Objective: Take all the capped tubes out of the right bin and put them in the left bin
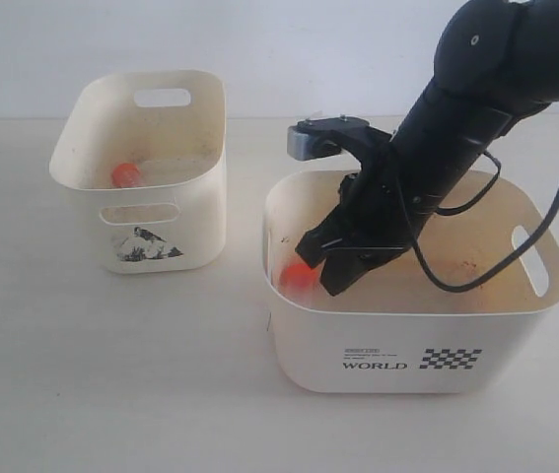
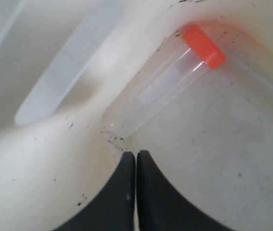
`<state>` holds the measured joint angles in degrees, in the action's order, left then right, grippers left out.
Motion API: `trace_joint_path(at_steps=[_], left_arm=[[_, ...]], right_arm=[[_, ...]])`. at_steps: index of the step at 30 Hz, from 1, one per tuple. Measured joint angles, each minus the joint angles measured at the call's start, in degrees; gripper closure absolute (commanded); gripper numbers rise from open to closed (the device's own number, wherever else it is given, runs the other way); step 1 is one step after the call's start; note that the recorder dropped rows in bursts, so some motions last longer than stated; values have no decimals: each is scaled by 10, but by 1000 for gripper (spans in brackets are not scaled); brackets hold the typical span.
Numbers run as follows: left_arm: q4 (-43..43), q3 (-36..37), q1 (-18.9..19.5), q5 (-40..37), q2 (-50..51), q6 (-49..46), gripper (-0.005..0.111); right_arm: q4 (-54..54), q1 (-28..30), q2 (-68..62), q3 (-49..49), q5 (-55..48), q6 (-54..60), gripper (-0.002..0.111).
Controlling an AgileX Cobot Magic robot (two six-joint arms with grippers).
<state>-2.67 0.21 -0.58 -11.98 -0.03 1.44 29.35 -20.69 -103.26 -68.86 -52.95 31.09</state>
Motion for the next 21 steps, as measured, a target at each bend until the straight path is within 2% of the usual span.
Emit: trace_joint_path(at_steps=[6, 8, 12, 13, 16, 21], left_arm=[[0, 0, 0, 0, 0, 0, 102], [0, 0, 0, 0, 0, 0, 102], [0, 0, 0, 0, 0, 0, 102], [0, 0, 0, 0, 0, 0, 102], [0, 0, 0, 0, 0, 0, 102], [0, 0, 0, 0, 0, 0, 102]], right_arm=[[-3, 0, 1, 0, 7, 0, 108], [-4, 0, 1, 0, 15, 1, 104], [3, 0, 1, 0, 21, 2, 78], [6, 0, 1, 0, 23, 2, 66], [10, 0, 0, 0, 29, 2, 44], [17, 0, -13, 0, 37, -7, 45]])
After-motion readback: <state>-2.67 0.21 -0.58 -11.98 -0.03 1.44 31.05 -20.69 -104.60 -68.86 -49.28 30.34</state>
